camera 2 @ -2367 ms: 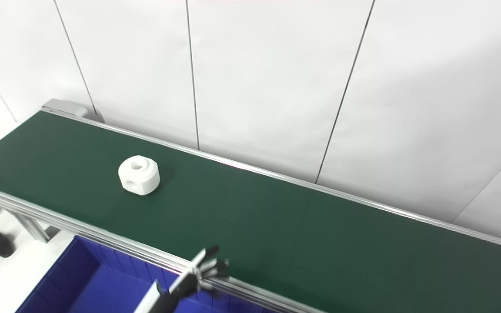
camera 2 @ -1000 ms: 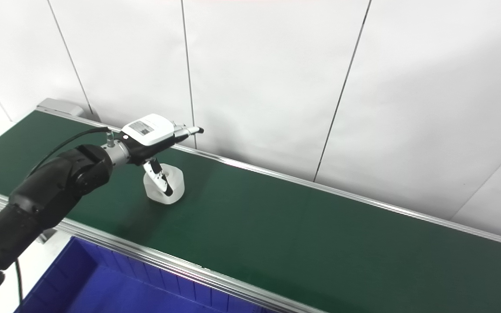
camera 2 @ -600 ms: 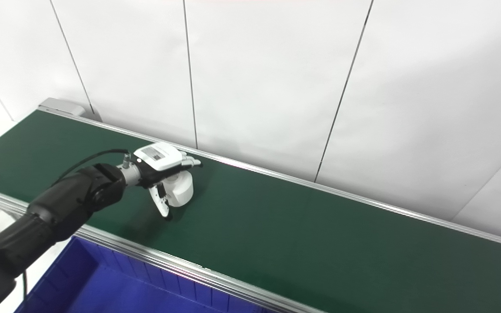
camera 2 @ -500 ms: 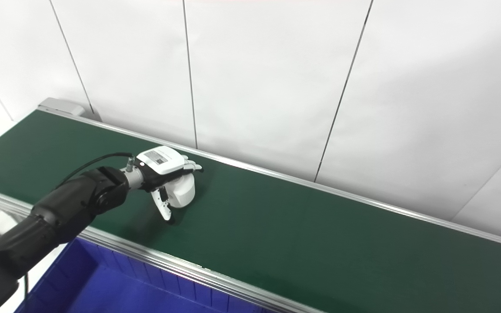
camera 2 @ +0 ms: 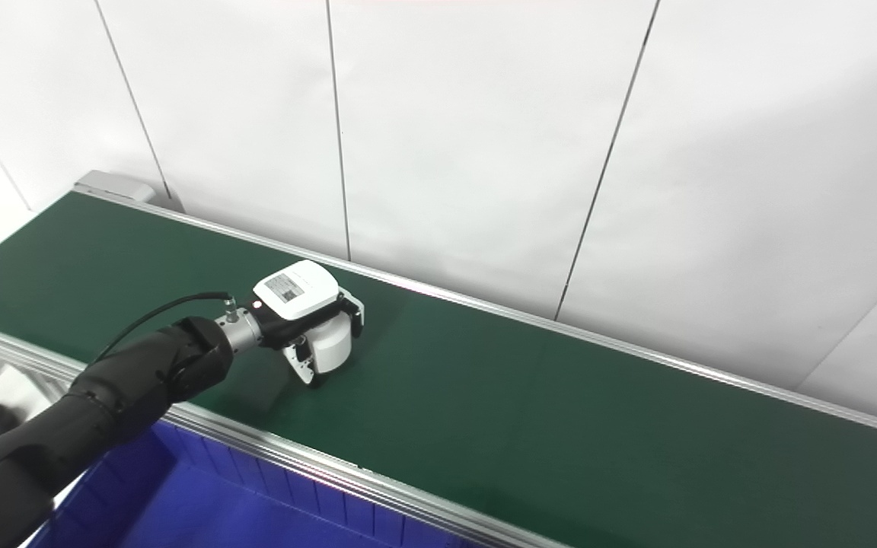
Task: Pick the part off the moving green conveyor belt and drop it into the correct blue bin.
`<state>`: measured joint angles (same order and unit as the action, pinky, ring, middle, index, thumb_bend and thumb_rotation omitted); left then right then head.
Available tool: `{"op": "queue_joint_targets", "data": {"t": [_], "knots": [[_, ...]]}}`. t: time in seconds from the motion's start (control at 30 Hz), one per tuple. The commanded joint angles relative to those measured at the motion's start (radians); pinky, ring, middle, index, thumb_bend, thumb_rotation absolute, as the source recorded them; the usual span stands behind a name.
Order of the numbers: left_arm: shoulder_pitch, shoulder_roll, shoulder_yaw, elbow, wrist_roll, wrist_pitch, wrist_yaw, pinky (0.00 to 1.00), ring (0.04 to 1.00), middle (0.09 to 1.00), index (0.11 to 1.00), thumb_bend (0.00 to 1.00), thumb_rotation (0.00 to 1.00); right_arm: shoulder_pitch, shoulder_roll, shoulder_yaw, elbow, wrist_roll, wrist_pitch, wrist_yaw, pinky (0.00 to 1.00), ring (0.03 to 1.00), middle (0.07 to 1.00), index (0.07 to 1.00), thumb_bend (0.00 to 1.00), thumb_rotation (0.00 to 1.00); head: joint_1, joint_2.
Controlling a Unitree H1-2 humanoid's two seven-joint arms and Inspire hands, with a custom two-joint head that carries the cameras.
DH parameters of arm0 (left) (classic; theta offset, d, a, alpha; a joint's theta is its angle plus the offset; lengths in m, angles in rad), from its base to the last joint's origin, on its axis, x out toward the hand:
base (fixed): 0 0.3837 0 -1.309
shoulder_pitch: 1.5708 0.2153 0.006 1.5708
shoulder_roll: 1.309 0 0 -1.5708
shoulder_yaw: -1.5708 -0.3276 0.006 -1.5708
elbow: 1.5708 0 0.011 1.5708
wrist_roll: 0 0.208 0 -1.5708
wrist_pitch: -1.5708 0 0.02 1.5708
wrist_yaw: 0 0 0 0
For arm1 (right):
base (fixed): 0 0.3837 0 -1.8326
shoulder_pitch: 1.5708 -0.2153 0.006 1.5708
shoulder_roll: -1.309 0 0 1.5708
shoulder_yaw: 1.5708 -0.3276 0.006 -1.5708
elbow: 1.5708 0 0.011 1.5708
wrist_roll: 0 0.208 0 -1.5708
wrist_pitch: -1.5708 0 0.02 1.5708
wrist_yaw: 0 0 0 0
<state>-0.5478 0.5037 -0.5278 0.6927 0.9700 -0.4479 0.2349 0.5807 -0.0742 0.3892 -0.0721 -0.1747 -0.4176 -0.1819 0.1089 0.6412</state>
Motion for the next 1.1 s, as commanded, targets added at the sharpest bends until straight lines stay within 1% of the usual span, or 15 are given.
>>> {"op": "queue_joint_targets", "data": {"t": [0.0, 0.13, 0.2, 0.33, 0.4, 0.43, 0.5, 0.57, 0.67, 0.7, 0.8, 0.87, 0.93, 1.0, 1.07], "knots": [[-0.056, 0.005, 0.004, -0.015, -0.003, -0.012, 0.039, 0.45, 0.452, 0.488, 0.495, 0.50, 0.00, 0.015, 0.012, 0.000, -0.026, 0.000, -0.052, 0.008, 0.94, 0.975, 1.000, 1.000, 1.00, 1.00, 0.001, -0.001], [-0.063, 0.013, -0.001, -0.034, -0.041, -0.021, 0.037, 0.43, 0.445, 0.495, 0.493, 0.50, 0.00, 0.015, 0.012, 0.002, -0.025, 0.006, -0.052, 0.013, 0.94, 0.970, 1.000, 1.000, 1.00, 1.00, 0.000, 0.001], [-0.051, 0.028, 0.009, -0.088, -0.064, -0.021, 0.028, 0.41, 0.439, 0.484, 0.505, 0.50, 0.00, 0.017, 0.015, 0.002, -0.030, 0.004, -0.052, 0.018, 0.94, 0.967, 1.000, 1.000, 1.00, 1.00, 0.010, 0.014], [-0.010, 0.072, 0.044, -0.278, -0.117, -0.021, -0.039, 0.39, 0.420, 0.475, 0.523, 0.50, 0.00, 0.027, 0.014, -0.004, -0.055, 0.019, -0.048, 0.040, 0.95, 0.972, 1.000, 1.000, 1.00, 1.00, 0.052, 0.056], [0.035, 0.102, 0.084, -0.442, -0.156, -0.005, -0.112, 0.39, 0.421, 0.469, 0.524, 0.50, 0.00, 0.032, 0.010, -0.010, -0.074, 0.019, -0.041, 0.054, 0.95, 0.975, 1.000, 1.000, 1.00, 1.00, 0.081, 0.078], [0.053, 0.111, 0.101, -0.504, -0.170, 0.006, -0.146, 0.40, 0.426, 0.468, 0.521, 0.50, 0.00, 0.034, 0.008, -0.013, -0.083, 0.020, -0.037, 0.060, 0.95, 0.981, 1.000, 1.000, 1.00, 1.00, 0.086, 0.081], [0.117, 0.141, 0.150, -0.700, -0.227, 0.047, -0.238, 0.40, 0.430, 0.466, 0.521, 0.50, 0.00, 0.040, 0.002, -0.019, -0.109, 0.030, -0.024, 0.076, 0.96, 0.993, 1.000, 1.000, 1.00, 1.00, 0.133, 0.111], [0.184, 0.163, 0.195, -0.859, -0.277, 0.081, -0.310, 0.40, 0.431, 0.473, 0.518, 0.50, 0.00, 0.045, -0.003, -0.027, -0.132, 0.045, -0.013, 0.089, 0.97, 0.997, 1.000, 1.000, 1.00, 1.00, 0.160, 0.122], [0.279, 0.169, 0.252, -1.005, -0.309, 0.127, -0.384, 0.38, 0.416, 0.453, 0.527, 0.50, 0.00, 0.050, -0.007, -0.038, -0.149, 0.060, -0.005, 0.109, 0.98, 0.999, 1.000, 1.000, 1.00, 1.00, 0.177, 0.126], [0.331, 0.169, 0.272, -1.051, -0.318, 0.143, -0.403, 0.37, 0.412, 0.444, 0.530, 0.50, 0.00, 0.050, -0.009, -0.041, -0.154, 0.067, -0.004, 0.117, 0.98, 1.000, 1.000, 1.000, 1.00, 1.00, 0.189, 0.135], [0.457, 0.155, 0.313, -1.147, -0.321, 0.174, -0.449, 0.36, 0.415, 0.478, 0.514, 0.50, 0.00, 0.055, -0.011, -0.052, -0.170, 0.079, 0.009, 0.133, 1.00, 1.000, 1.000, 1.000, 1.00, 1.00, 0.203, 0.149], [0.551, 0.133, 0.327, -1.203, -0.316, 0.204, -0.475, 0.37, 0.419, 0.480, 0.517, 0.50, 0.00, 0.059, -0.015, -0.062, -0.178, 0.083, 0.015, 0.141, 0.99, 1.000, 1.000, 1.000, 0.99, 1.00, 0.207, 0.163], [0.589, 0.116, 0.338, -1.228, -0.311, 0.216, -0.495, 0.37, 0.420, 0.482, 0.518, 0.50, 0.00, 0.061, -0.014, -0.071, -0.185, 0.085, 0.019, 0.150, 0.99, 0.999, 1.000, 1.000, 0.98, 1.00, 0.208, 0.168], [0.653, 0.094, 0.341, -1.243, -0.302, 0.216, -0.507, 0.37, 0.415, 0.488, 0.517, 0.50, 0.00, 0.063, -0.014, -0.080, -0.188, 0.090, 0.020, 0.156, 0.97, 0.989, 1.000, 1.000, 0.97, 1.00, 0.209, 0.177], [0.759, 0.048, 0.335, -1.229, -0.259, 0.196, -0.473, 0.37, 0.420, 0.494, 0.508, 0.50, 0.00, 0.064, -0.020, -0.088, -0.185, 0.098, 0.018, 0.166, 0.96, 0.978, 1.000, 1.000, 0.96, 1.00, 0.203, 0.185]]}}
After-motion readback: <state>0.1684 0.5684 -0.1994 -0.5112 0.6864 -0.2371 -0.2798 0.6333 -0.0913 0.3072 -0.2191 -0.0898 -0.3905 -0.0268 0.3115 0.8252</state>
